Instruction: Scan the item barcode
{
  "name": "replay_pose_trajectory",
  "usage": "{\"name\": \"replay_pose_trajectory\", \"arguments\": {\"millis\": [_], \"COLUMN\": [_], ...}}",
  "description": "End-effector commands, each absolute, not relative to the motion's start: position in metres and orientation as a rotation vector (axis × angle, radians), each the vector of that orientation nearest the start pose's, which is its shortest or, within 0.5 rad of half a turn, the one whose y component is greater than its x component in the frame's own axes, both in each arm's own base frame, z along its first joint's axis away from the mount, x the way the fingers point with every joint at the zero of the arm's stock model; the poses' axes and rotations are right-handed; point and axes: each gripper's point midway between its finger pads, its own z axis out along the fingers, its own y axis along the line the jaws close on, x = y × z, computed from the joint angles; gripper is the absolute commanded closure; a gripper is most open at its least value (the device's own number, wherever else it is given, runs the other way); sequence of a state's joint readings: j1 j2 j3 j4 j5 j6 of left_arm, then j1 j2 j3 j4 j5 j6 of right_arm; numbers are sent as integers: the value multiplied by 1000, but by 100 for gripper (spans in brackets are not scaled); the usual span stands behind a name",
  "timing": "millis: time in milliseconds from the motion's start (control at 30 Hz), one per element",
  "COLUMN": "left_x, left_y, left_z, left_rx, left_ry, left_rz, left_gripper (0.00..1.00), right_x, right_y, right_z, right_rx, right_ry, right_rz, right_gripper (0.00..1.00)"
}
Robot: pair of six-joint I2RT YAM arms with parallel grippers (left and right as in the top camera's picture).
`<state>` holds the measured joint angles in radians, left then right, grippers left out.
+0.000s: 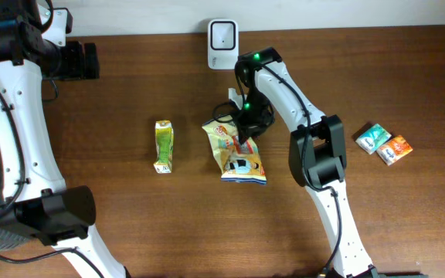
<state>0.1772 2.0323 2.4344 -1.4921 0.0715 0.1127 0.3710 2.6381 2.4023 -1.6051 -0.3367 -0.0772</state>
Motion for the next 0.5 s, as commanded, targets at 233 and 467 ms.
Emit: {"name": "replay_pose_trajectory", "arguments": {"millis": [233, 467], "left_x": [448, 448], "left_y": [71, 71], "left_z": [283, 283], "left_rx": [-54, -54], "left_ry": [2654, 2654], "left_rz": [3, 3], "left_gripper": [1, 1], "right_x": [393, 418], "right_y": [254, 232], "right_z": [105, 224], "right_rx": [-717, -528], "right_ry": [3040, 2580], "right_rz": [1230, 1691], "right_gripper": [96, 96]}}
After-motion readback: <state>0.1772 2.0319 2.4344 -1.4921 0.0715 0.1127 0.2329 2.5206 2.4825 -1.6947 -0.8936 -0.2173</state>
